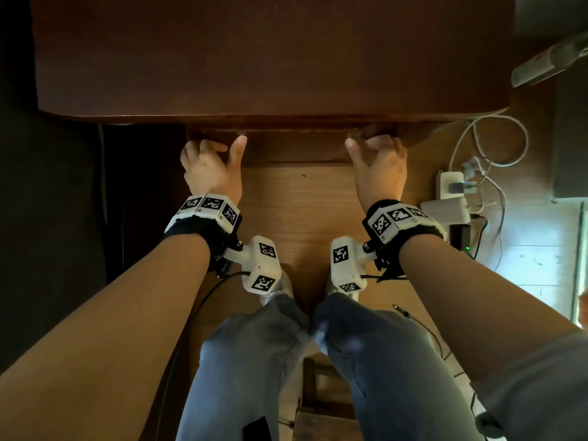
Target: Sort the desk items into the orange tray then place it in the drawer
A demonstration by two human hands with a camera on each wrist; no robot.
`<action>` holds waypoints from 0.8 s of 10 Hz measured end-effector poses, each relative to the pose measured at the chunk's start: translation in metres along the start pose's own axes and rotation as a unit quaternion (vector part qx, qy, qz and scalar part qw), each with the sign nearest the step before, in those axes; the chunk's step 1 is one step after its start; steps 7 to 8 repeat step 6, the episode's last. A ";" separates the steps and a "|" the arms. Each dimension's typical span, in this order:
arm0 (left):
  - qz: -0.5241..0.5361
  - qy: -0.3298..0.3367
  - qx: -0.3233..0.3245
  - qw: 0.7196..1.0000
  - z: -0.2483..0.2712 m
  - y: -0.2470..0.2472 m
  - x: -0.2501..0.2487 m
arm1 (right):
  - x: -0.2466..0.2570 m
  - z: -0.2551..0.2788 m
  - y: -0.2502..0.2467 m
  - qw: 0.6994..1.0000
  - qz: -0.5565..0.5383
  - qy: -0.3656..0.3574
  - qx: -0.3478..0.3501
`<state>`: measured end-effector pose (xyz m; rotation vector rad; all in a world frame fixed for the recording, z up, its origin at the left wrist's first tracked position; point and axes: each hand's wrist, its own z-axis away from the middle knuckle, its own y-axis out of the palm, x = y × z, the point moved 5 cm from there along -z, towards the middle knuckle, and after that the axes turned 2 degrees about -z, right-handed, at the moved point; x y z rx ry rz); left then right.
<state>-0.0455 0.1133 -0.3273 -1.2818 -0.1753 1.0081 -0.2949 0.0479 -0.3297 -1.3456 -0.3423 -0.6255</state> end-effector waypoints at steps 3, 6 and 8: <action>0.001 -0.013 0.009 1.000 -0.004 0.000 -0.005 | 0.003 -0.007 0.005 1.000 -0.012 0.019 -0.003; -0.022 -0.046 0.110 0.993 0.032 -0.003 -0.011 | 0.009 0.018 -0.010 0.985 -0.098 0.074 0.119; -0.022 -0.046 0.110 0.993 0.032 -0.003 -0.011 | 0.009 0.018 -0.010 0.985 -0.098 0.074 0.119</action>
